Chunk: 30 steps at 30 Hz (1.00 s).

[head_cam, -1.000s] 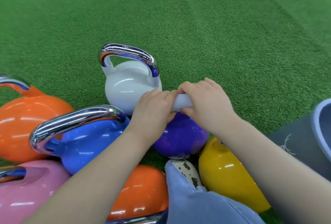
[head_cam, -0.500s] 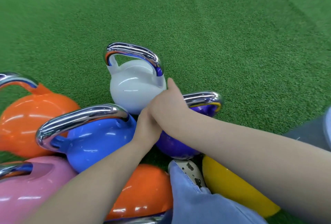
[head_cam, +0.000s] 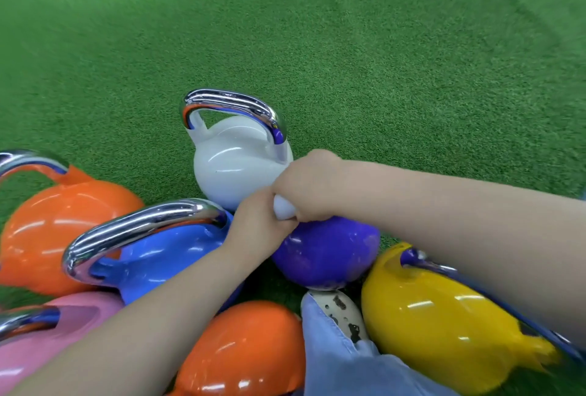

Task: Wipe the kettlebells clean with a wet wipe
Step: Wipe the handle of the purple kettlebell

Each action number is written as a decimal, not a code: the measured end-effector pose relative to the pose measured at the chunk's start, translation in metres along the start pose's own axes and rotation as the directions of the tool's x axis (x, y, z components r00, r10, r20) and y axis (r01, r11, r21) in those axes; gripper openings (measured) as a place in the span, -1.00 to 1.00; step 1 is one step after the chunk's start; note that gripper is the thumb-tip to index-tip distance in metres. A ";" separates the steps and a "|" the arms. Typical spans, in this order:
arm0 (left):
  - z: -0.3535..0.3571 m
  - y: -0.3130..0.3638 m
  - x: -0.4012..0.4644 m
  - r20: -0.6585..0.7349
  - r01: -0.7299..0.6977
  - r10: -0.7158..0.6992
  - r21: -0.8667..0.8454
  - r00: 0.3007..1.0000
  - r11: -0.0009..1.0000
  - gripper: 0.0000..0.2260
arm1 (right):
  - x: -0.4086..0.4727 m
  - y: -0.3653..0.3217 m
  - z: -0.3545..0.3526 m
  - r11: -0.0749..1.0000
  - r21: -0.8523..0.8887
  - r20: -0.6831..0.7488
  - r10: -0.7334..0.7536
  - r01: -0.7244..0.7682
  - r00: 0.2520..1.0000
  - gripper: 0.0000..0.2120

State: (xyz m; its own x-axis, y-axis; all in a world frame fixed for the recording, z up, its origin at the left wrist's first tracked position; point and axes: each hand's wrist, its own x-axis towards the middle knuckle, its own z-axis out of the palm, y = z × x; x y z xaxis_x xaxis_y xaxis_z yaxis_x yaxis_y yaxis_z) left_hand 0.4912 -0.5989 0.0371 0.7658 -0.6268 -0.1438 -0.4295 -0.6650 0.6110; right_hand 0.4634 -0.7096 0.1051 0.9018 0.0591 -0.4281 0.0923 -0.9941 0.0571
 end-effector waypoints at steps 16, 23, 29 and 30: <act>-0.010 0.092 0.067 0.700 -0.371 0.017 0.358 0.714 0.857 -0.72 | -0.042 0.086 0.049 0.705 0.687 0.095 0.155 -0.177 0.983 -0.77; -0.003 0.105 0.083 0.851 -0.169 -0.258 0.368 0.457 0.914 -0.64 | -0.036 0.107 0.062 0.528 0.830 0.207 0.006 -0.179 0.978 -0.80; 0.021 0.137 0.078 0.689 -0.428 -0.126 0.572 0.714 0.699 -0.81 | -0.049 0.101 0.096 0.599 0.787 -0.034 0.279 -0.147 0.960 -0.72; 0.027 0.145 0.072 0.636 -0.449 -0.046 0.592 0.770 0.669 -0.83 | -0.053 0.101 0.105 0.640 0.750 -0.047 0.302 -0.166 0.952 -0.62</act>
State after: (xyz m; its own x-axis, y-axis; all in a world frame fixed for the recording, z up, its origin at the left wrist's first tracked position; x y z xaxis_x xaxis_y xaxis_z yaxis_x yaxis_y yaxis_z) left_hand 0.4716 -0.7510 0.0943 0.3050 -0.7104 -0.6343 -0.9148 -0.4037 0.0122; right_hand 0.3807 -0.8229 0.0387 0.9064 -0.2394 -0.3480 -0.4072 -0.7145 -0.5689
